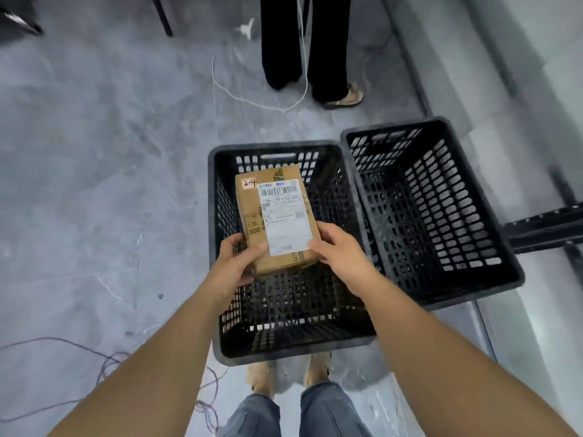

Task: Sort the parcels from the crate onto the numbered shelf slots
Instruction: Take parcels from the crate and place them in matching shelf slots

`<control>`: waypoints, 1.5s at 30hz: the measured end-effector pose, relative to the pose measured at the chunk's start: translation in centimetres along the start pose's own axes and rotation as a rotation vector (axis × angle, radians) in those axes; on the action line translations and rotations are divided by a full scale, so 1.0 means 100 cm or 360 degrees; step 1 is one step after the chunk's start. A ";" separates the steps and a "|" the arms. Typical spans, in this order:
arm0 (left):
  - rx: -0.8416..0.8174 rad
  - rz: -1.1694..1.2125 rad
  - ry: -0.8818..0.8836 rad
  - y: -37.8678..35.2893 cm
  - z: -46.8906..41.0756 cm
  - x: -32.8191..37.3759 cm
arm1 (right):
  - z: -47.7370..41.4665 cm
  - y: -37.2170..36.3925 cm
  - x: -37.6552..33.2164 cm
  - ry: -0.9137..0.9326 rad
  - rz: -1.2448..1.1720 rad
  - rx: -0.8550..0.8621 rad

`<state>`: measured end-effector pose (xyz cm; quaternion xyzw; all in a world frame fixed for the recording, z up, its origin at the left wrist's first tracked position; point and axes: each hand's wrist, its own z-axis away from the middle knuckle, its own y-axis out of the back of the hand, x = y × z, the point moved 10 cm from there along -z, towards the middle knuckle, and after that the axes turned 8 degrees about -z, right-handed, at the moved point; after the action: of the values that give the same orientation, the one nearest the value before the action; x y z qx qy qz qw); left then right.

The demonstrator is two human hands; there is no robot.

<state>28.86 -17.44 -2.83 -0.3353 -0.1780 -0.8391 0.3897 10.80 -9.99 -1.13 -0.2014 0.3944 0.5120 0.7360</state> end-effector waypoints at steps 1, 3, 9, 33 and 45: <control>-0.0038 -0.0029 -0.0064 -0.001 0.007 0.013 | 0.008 0.003 -0.013 0.0052 -0.0022 0.0011; -0.0102 -0.0081 -0.0190 -0.004 0.020 0.036 | 0.028 0.010 -0.036 0.0152 -0.0070 0.0036; -0.0219 -0.0094 -0.0511 -0.016 0.054 0.097 | 0.088 0.039 -0.084 0.0378 -0.0301 0.0159; -0.1344 -0.0350 -0.1124 -0.263 0.227 0.185 | 0.381 0.197 -0.067 0.1072 -0.0635 0.0937; -0.1785 -0.0614 -0.1287 -0.406 0.383 0.105 | 0.568 0.256 0.048 0.1133 -0.0737 0.1400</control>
<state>8.79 24.10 30.30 -0.7321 0.0933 -0.6683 -0.0930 9.53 42.74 32.40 -0.1178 0.7365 0.0293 0.6654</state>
